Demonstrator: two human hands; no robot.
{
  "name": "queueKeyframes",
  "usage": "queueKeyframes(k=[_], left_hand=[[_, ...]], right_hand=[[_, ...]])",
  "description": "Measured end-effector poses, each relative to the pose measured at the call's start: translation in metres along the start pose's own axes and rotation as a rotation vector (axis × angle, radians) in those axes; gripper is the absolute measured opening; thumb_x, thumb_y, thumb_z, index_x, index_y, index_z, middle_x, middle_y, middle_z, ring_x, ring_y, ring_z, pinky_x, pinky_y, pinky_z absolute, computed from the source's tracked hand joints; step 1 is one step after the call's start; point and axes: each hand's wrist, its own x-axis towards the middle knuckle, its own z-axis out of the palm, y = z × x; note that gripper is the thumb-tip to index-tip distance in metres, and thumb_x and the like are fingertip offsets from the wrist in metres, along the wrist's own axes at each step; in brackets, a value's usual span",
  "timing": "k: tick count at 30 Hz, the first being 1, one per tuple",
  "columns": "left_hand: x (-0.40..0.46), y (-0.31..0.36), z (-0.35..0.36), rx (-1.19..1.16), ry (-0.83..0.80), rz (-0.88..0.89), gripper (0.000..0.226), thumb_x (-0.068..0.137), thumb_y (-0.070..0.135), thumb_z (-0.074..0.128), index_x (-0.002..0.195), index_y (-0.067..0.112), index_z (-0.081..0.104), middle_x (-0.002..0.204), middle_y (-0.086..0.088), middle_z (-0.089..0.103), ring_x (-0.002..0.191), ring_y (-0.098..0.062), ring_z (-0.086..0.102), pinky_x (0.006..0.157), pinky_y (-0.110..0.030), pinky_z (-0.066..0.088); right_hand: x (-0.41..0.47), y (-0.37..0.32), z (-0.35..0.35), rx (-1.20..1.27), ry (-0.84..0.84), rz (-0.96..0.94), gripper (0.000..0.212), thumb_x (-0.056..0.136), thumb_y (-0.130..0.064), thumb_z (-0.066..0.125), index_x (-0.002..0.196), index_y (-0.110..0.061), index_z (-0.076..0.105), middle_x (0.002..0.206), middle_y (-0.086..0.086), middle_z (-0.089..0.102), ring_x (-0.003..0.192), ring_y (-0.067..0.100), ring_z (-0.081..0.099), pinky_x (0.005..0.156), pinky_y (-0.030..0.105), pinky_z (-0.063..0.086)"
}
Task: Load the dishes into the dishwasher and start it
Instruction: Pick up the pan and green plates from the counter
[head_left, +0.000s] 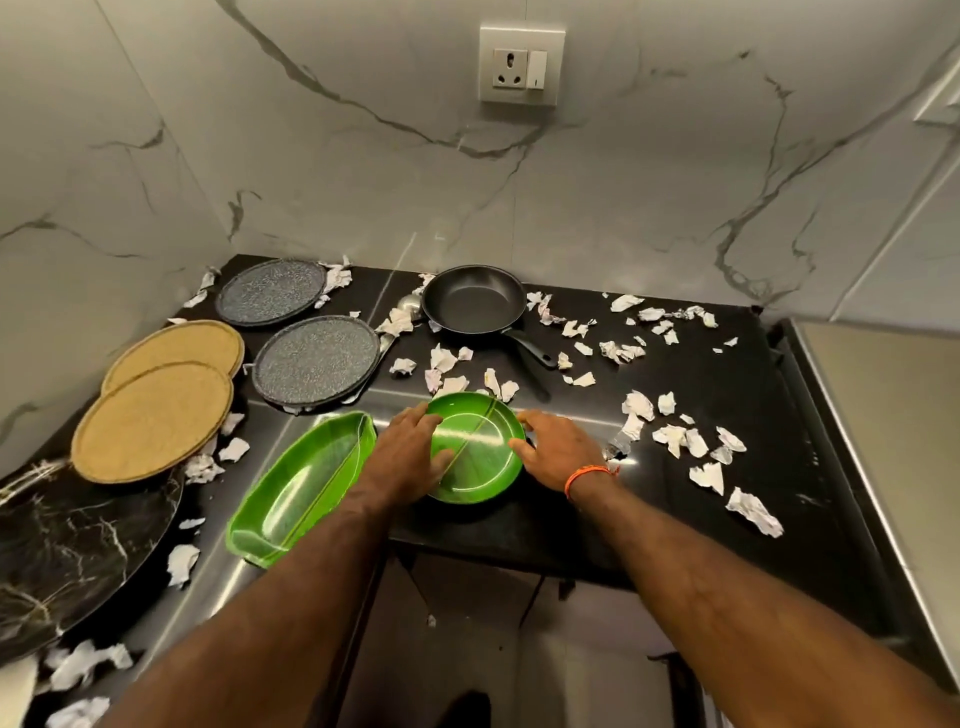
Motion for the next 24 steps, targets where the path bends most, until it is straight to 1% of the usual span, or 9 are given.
queueKeyframes(k=[4,9,13,16,17,19,21,22,24], left_hand=[[0.017,-0.015,0.004,0.03,-0.089,0.02,0.071,0.093,0.043,0.065,0.151,0.011,0.04,0.164,-0.016,0.027,0.151,-0.032,0.025,0.125,-0.04,0.019],[0.034,-0.022,0.003,0.01,-0.113,0.04,0.076,0.093,0.042,0.064,0.155,0.01,0.033,0.164,-0.014,0.027,0.151,-0.03,0.024,0.125,-0.042,0.022],[0.051,-0.019,0.0,0.013,-0.146,0.09,0.077,0.094,0.041,0.063,0.156,0.009,0.03,0.163,-0.015,0.028,0.15,-0.029,0.027,0.124,-0.039,0.022],[0.07,-0.013,-0.002,0.019,-0.153,0.146,0.075,0.094,0.044,0.063,0.154,0.011,0.032,0.161,-0.015,0.033,0.148,-0.029,0.033,0.122,-0.042,0.027],[0.078,-0.011,-0.002,0.018,-0.149,0.167,0.074,0.094,0.044,0.063,0.153,0.011,0.033,0.16,-0.015,0.035,0.146,-0.03,0.035,0.121,-0.043,0.029],[0.095,-0.007,-0.003,0.019,-0.146,0.201,0.072,0.094,0.045,0.063,0.151,0.01,0.036,0.158,-0.015,0.038,0.144,-0.03,0.037,0.12,-0.042,0.03],[0.114,-0.003,-0.004,0.019,-0.129,0.219,0.07,0.095,0.045,0.062,0.15,0.008,0.038,0.156,-0.015,0.041,0.143,-0.03,0.038,0.12,-0.039,0.031],[0.122,-0.002,-0.005,0.012,-0.123,0.221,0.07,0.095,0.045,0.062,0.149,0.008,0.039,0.156,-0.015,0.041,0.144,-0.03,0.038,0.119,-0.039,0.031],[0.135,-0.002,-0.004,-0.027,-0.113,0.211,0.069,0.094,0.047,0.063,0.148,0.008,0.041,0.153,-0.013,0.044,0.142,-0.03,0.041,0.117,-0.041,0.034]], right_hand=[[0.01,-0.005,0.008,0.006,0.015,0.04,0.045,0.091,-0.045,0.06,0.133,-0.029,0.053,0.126,0.002,0.067,0.112,0.026,0.062,0.095,0.039,0.051],[0.02,-0.007,0.011,-0.005,0.021,0.07,0.04,0.093,-0.041,0.059,0.13,-0.026,0.055,0.124,0.004,0.067,0.111,0.027,0.062,0.094,0.04,0.051],[0.034,-0.007,0.007,0.0,0.11,0.171,0.041,0.093,-0.044,0.055,0.13,-0.026,0.053,0.125,0.007,0.065,0.111,0.033,0.062,0.09,0.043,0.053],[0.054,-0.008,-0.003,0.037,0.192,0.226,0.043,0.094,-0.039,0.057,0.133,-0.022,0.051,0.135,0.008,0.056,0.114,0.035,0.06,0.092,0.044,0.052],[0.062,-0.008,-0.005,0.05,0.235,0.238,0.046,0.094,-0.037,0.06,0.135,-0.02,0.049,0.139,0.008,0.051,0.114,0.035,0.06,0.092,0.044,0.051],[0.079,-0.008,-0.008,0.076,0.305,0.264,0.054,0.092,-0.034,0.064,0.138,-0.014,0.045,0.141,0.01,0.041,0.113,0.035,0.059,0.093,0.045,0.051],[0.101,-0.007,-0.008,0.134,0.301,0.322,0.061,0.094,-0.035,0.064,0.144,-0.011,0.039,0.142,0.012,0.039,0.119,0.034,0.056,0.098,0.046,0.049],[0.112,-0.005,-0.007,0.173,0.266,0.357,0.062,0.095,-0.035,0.062,0.147,-0.01,0.038,0.144,0.014,0.04,0.124,0.034,0.053,0.101,0.045,0.045],[0.132,0.0,-0.005,0.244,0.179,0.402,0.056,0.098,-0.034,0.057,0.145,-0.007,0.042,0.143,0.019,0.049,0.13,0.036,0.049,0.105,0.042,0.04]])
